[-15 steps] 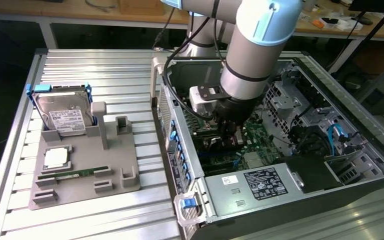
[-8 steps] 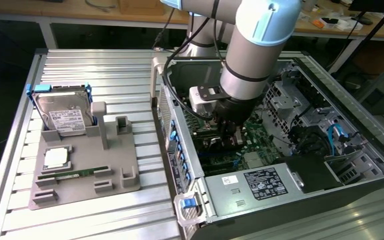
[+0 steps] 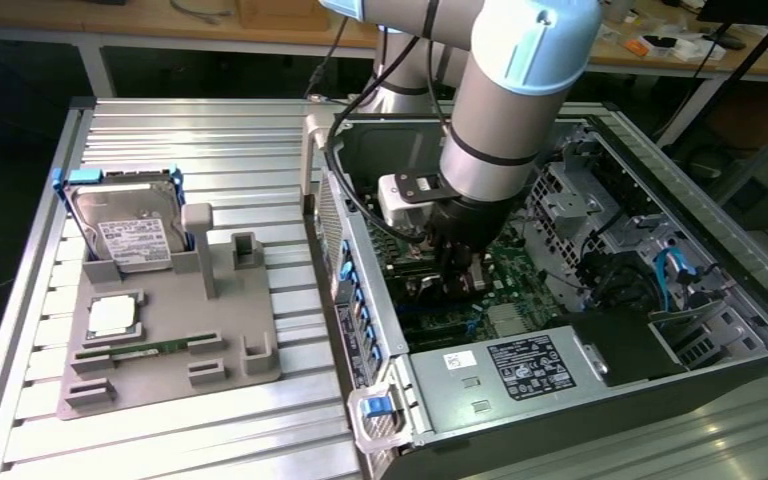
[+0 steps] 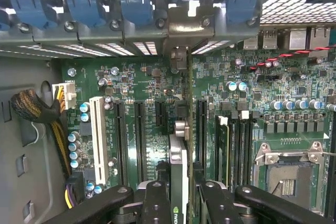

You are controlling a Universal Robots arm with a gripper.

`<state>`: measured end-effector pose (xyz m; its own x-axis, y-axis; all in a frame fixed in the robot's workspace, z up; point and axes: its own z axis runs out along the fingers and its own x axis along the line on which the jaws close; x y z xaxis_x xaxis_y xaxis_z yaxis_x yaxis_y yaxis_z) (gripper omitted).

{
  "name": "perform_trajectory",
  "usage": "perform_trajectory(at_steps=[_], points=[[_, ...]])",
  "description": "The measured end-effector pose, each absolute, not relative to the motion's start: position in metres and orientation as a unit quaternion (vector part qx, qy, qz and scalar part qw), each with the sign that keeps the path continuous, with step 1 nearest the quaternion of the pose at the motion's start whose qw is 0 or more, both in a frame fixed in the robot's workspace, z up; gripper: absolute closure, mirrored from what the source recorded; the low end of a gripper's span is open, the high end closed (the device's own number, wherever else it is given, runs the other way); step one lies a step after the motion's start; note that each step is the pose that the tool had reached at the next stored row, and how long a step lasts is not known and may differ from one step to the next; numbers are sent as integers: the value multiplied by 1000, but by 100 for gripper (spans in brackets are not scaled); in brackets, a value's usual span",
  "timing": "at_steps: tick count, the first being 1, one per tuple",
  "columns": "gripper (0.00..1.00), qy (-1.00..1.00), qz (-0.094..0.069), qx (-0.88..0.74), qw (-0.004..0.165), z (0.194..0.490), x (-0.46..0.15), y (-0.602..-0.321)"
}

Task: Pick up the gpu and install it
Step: 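Insert the gpu into the slot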

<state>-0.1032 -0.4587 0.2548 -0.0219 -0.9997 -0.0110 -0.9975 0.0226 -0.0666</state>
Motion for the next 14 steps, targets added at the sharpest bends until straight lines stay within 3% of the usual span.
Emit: perform_trajectory(at_steps=[14], points=[[73, 715, -20, -699, 27, 249, -103, -459]])
